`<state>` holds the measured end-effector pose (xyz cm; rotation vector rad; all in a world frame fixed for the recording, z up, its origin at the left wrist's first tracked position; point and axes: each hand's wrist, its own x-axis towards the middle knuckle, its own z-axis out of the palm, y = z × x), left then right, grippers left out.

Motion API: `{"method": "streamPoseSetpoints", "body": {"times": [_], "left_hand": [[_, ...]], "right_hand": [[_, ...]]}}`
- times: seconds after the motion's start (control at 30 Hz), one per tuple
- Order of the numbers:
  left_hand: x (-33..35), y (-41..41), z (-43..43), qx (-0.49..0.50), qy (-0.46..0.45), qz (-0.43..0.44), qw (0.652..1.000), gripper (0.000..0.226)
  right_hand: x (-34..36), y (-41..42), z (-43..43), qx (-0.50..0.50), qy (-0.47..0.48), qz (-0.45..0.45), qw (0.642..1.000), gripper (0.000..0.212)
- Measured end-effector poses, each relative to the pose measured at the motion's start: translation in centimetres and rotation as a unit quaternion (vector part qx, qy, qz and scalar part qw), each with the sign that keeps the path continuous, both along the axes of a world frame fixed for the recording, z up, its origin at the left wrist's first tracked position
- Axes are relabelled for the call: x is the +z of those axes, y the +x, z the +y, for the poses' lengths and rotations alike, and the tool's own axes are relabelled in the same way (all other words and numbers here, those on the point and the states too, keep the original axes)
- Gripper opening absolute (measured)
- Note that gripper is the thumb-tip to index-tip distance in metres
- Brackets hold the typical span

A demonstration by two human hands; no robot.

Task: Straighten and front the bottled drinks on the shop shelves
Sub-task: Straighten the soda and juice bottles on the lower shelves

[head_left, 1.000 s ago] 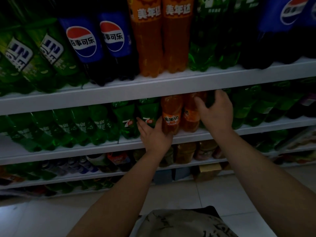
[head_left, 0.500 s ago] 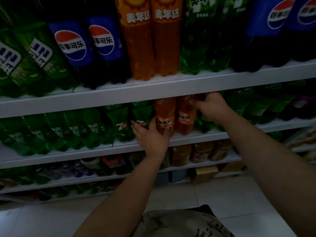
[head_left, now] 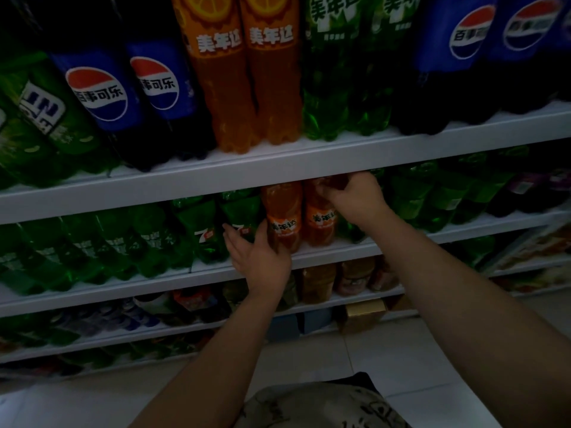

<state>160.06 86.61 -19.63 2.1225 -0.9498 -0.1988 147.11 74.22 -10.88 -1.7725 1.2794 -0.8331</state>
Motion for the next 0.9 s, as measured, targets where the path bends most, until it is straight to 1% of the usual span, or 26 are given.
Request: {"method": "streamPoseSetpoints", "body": {"times": [0.07, 0.13, 0.2, 0.27, 0.3, 0.37, 0.43, 0.5, 0.6, 0.63, 0.7, 0.77, 0.83, 0.9], "left_hand": [[0.5, -0.3, 0.1, 0.004, -0.006, 0.002, 1.000, 0.056], [1.0, -0.5, 0.6, 0.022, -0.024, -0.003, 0.999, 0.052], [1.2, -0.7, 1.3, 0.019, -0.069, -0.030, 0.997, 0.039], [1.2, -1.0, 1.8, -0.028, -0.093, -0.031, 0.995, 0.024], [1.2, -1.3, 1.9, -0.063, -0.083, -0.004, 0.995, 0.020], [1.2, -2.5, 1.4, -0.135, -0.040, 0.066, 0.988, 0.020], [0.9, -4.0, 0.4, -0.203, 0.004, 0.116, 0.972, 0.022], [0.7, -5.8, -0.5, -0.247, 0.032, 0.144, 0.958, 0.028], [0.6, -8.1, -2.5, -0.276, 0.060, 0.157, 0.946, 0.042], [0.7, -8.9, -3.2, -0.279, 0.056, 0.154, 0.946, 0.047], [1.0, -10.3, -4.5, -0.277, 0.015, 0.154, 0.948, 0.053], [1.1, -11.7, -5.7, -0.248, -0.025, 0.165, 0.954, 0.058], [1.0, -13.2, -7.1, -0.211, -0.039, 0.176, 0.961, 0.065], [0.8, -14.7, -8.5, -0.172, -0.068, 0.178, 0.967, 0.065]], "right_hand": [[0.2, -0.8, -0.2, 0.026, 0.008, -0.022, 0.999, 0.038], [0.1, -1.7, 0.3, 0.020, -0.031, -0.054, 0.998, 0.035], [-0.7, -3.2, 1.5, -0.043, -0.089, -0.081, 0.992, 0.029], [-2.1, -5.1, 2.8, -0.122, -0.118, -0.107, 0.980, 0.021], [-3.0, -6.2, 3.3, -0.165, -0.115, -0.115, 0.973, 0.016], [-4.6, -7.8, 3.9, -0.230, -0.081, -0.111, 0.963, 0.010], [-6.1, -9.1, 4.2, -0.250, -0.024, -0.080, 0.964, 0.011], [-7.4, -10.4, 4.2, -0.257, 0.015, -0.046, 0.965, 0.018], [-8.4, -11.9, 3.6, -0.253, 0.023, 0.000, 0.967, 0.044], [-8.6, -12.3, 3.2, -0.248, 0.026, 0.008, 0.968, 0.052], [-8.9, -12.8, 2.0, -0.226, 0.031, 0.019, 0.974, 0.062], [-8.9, -13.3, 0.7, -0.190, 0.007, 0.028, 0.981, 0.064], [-8.9, -13.6, -0.6, -0.148, -0.034, 0.021, 0.988, 0.061], [-9.0, -14.1, -1.9, -0.104, -0.049, 0.005, 0.993, 0.063]]}}
